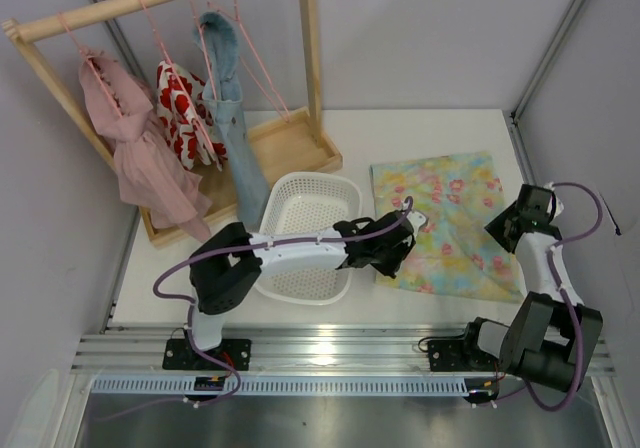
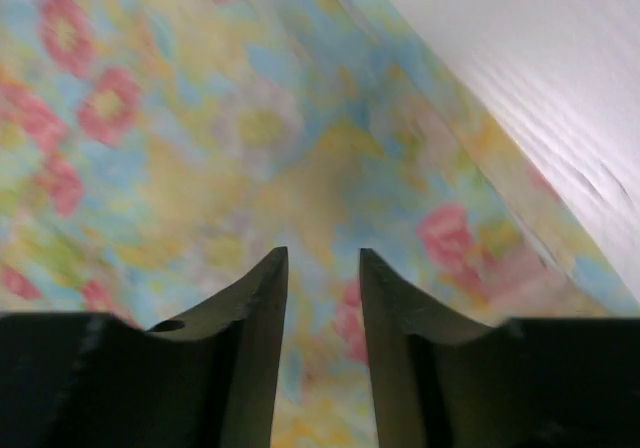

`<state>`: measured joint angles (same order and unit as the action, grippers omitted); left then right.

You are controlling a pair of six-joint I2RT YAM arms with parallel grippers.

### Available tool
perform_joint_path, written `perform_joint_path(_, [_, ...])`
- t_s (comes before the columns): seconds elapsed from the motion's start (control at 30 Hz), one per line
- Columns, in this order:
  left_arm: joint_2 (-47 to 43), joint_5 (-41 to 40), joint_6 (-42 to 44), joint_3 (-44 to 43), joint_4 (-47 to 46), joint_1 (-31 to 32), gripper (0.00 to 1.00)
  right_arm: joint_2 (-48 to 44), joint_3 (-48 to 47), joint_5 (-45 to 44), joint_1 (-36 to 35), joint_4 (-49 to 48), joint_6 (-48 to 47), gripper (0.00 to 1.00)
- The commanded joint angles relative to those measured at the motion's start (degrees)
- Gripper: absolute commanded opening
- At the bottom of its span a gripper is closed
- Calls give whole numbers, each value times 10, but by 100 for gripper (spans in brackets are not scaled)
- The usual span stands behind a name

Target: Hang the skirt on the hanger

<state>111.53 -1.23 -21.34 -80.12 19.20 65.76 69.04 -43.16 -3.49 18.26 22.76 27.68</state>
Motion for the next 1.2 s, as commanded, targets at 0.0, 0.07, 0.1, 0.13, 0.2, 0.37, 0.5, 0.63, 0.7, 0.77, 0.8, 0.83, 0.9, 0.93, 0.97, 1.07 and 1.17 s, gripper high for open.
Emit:
perform_joint_path(0.0, [-55,8,13,-10,-30,-3,0,-29,48,-16,16,57,29,42])
perform_joint_path(0.07, [-58,8,9,7,-45,-3,0,-20,57,-19,40,65,25,63])
perform_joint_path(0.1, [-61,8,3,12,-50,-3,0,-14,57,-16,48,68,19,67])
perform_joint_path(0.13, [-61,8,1,25,-55,-3,0,-7,55,-17,55,74,14,70])
perform_joint_path(0.2, [-61,8,-6,37,-66,-3,0,17,54,-25,78,79,8,70])
perform_joint_path(0.37, [-61,4,-9,63,-91,-5,0,26,62,-54,109,84,30,70])
perform_joint_path(0.5, [-60,6,-17,80,-105,-8,0,-2,90,-71,113,49,47,70])
perform_joint_path(0.63, [-45,8,-22,87,-97,-7,0,-1,105,-86,113,18,57,68])
perform_joint_path(0.7, [-37,8,-26,94,-93,-8,0,1,111,-87,113,5,63,68])
perform_joint_path(0.77, [-34,8,-27,95,-90,-7,0,2,113,-86,113,-7,65,65])
perform_joint_path(0.8, [-32,8,-27,96,-88,-8,0,2,115,-87,113,-15,66,63])
perform_joint_path(0.83, [-31,8,-27,97,-88,-7,0,0,115,-90,113,-18,67,55])
perform_joint_path(0.9, [-28,7,-31,99,-94,-8,0,-7,115,-96,113,-22,66,45])
perform_joint_path(0.93, [-26,8,-34,102,-95,-8,0,-9,113,-99,113,-23,65,28])
perform_joint_path(0.97, [-24,8,-37,102,-102,-7,0,-17,113,-102,113,-21,68,19])
perform_joint_path(1.07, [-8,24,-48,102,-109,-7,0,-28,111,-108,113,-22,67,14])
perform_joint_path(1.17, [4,23,-46,103,-109,-7,0,-36,105,-113,113,-11,66,4])
